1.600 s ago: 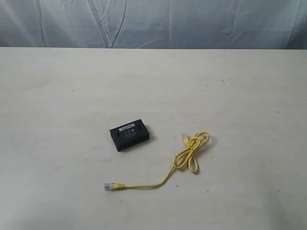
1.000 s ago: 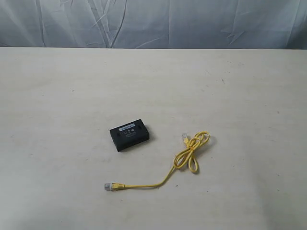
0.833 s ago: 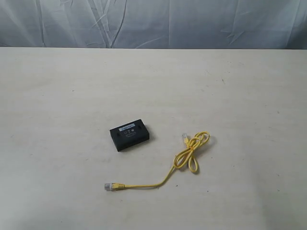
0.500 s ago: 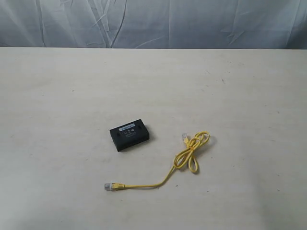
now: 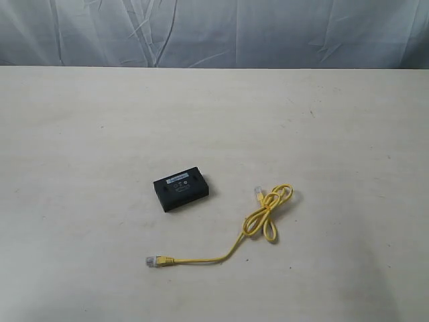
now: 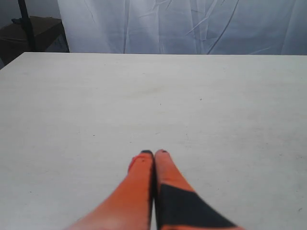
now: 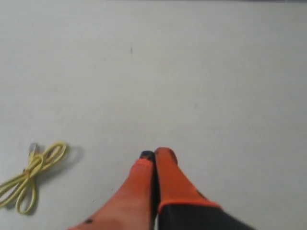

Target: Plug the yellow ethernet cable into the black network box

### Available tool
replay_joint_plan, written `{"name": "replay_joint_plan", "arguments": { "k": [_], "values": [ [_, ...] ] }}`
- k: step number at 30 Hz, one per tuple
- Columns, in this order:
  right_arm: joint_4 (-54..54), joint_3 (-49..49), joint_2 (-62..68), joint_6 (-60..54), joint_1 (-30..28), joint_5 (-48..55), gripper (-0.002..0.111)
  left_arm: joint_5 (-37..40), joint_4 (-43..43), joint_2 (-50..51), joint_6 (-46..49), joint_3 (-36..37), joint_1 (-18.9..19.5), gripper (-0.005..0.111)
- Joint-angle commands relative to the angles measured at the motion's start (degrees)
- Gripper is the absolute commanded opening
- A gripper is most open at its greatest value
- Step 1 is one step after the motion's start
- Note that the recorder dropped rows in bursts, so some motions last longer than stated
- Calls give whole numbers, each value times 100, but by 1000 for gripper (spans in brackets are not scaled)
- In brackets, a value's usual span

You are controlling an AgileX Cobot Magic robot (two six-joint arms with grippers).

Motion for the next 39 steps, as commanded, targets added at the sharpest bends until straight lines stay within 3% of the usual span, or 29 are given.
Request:
{"name": "replay_joint_plan", "arguments": {
  "k": [1,7,15,23,25,32,39],
  "values": [
    [948,-32,1067,-1029,227,-9,-1,-85,0,-26,31,22,28,0],
    [2019,-280,2422,-2496,1274,-28,-1,-85,0,-26,31,22,28,0],
    [2014,-1132,4002,-3589,2996,-39,-1,-85,0,-26,31,22,28,0],
    [1989,-1815,5079,-4443,4234,72,-1,-85,0,-26,31,22,28,0],
    [1916,-1982,5224,-4443,4422,72,0,-85,0,-26,31,22,28,0],
    [1340,-2439,5738,-4443,4963,-24,28,-85,0,-26,31,22,28,0],
    [1278,-2442,6100,-4443,5073,-272,28,-85,0,-26,31,22,28,0]
  ]
}}
